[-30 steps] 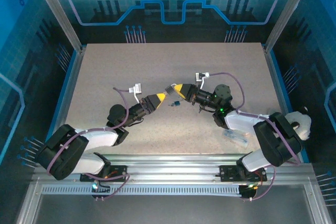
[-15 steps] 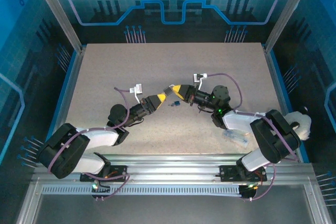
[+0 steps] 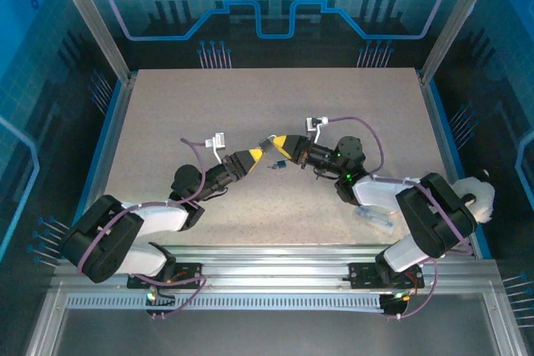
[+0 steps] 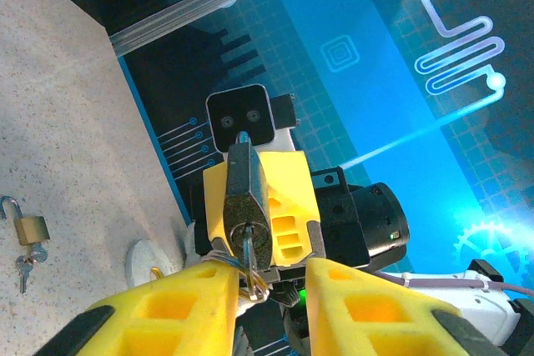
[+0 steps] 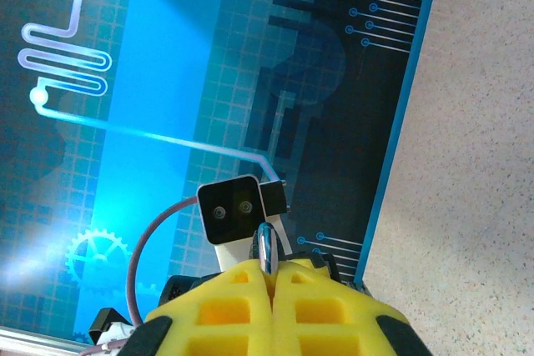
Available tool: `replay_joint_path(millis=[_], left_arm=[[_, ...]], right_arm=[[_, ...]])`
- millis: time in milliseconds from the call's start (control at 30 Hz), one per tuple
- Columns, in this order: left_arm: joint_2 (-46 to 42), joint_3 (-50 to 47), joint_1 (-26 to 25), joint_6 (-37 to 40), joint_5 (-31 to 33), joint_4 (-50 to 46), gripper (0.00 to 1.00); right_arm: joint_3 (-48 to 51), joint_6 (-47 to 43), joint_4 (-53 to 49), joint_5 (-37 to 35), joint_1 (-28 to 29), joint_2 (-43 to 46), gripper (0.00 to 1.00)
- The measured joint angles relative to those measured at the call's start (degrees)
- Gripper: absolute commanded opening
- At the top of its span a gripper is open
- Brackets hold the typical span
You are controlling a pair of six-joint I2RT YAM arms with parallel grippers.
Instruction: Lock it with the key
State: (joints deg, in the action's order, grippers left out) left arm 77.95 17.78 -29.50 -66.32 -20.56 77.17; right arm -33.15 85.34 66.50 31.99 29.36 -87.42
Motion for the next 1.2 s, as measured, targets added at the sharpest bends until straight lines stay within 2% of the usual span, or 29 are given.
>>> replay_joint_path(millis=[500, 600, 700, 1200], left_arm=[[0.76, 0.00, 0.61, -1.31, -0.98, 0.33, 0.14], [0.76, 0.00, 0.92, -1.42, -1.40, 0.33, 0.09], [0.76, 0.00, 1.25, -1.86, -1.81, 0.31, 0.00], [0.74, 0.00, 1.60, -2.67, -2.43, 0.31, 0.00]], right_arm=[[0.00, -0.02, 0.68, 0.20, 0.35, -0.04, 0.00], [0.00, -0.02, 0.63, 0.20, 0.35, -0.04, 0.00], [0.00, -0.04, 0.68, 0.15, 0.35, -0.04, 0.00], [0.04, -0.28, 0.70, 0.15, 0.31, -0.04, 0.00]])
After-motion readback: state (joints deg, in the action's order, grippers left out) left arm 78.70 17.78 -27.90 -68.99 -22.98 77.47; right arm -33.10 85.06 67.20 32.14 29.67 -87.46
